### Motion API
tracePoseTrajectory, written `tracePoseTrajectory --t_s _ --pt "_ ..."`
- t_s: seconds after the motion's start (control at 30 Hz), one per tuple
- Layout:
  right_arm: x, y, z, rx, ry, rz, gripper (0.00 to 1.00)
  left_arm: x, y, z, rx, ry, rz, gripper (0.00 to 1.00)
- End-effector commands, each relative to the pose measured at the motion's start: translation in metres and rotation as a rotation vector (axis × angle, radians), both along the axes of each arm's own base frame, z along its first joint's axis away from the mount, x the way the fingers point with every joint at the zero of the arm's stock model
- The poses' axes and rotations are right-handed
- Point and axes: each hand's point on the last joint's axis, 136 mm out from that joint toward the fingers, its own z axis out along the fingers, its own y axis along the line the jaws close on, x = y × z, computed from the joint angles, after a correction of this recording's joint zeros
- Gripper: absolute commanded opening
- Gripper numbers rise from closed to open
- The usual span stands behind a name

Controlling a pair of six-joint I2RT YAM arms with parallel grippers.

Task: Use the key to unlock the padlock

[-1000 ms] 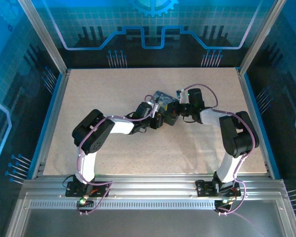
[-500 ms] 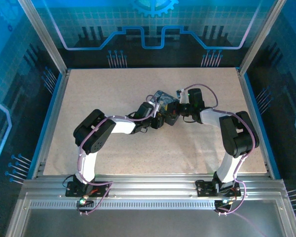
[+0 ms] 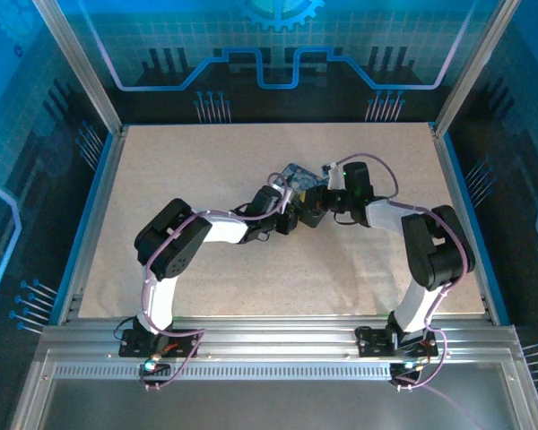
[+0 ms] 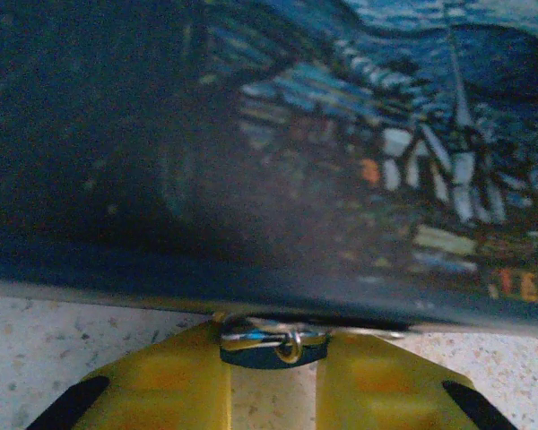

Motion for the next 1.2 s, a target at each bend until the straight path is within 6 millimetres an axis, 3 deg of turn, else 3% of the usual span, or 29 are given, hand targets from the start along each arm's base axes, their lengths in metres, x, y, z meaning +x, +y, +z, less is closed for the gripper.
tracePoseTrajectory --t_s 0.0,0.27,0.53,0.8,1.17 --pt "-0.001 -0.010 0.030 -0.004 -0.092 -0.011 0.00 -0.013 -0.003 0.023 -0.013 -0.008 -0.020 0.20" --pt "-0.037 -0.030 0.050 -0.055 -0.181 -0.034 0.00 -0.037 -0.004 0.040 -0.068 0.124 -0.013 0.19" --pt "-0.092 -0.038 0.044 -0.084 -0.294 -0.025 0.00 -0.059 -0.009 0.054 -0.139 0.288 0.009 0.16" --pt "-0.133 -0.022 0.023 -0.160 -0.405 0.031 0.00 -0.070 -0.011 0.065 -0.199 0.424 0.074 0.16" --pt "-0.156 -0.005 -0.014 -0.259 -0.476 0.089 0.00 -0.078 -0.013 0.074 -0.271 0.506 0.116 0.14"
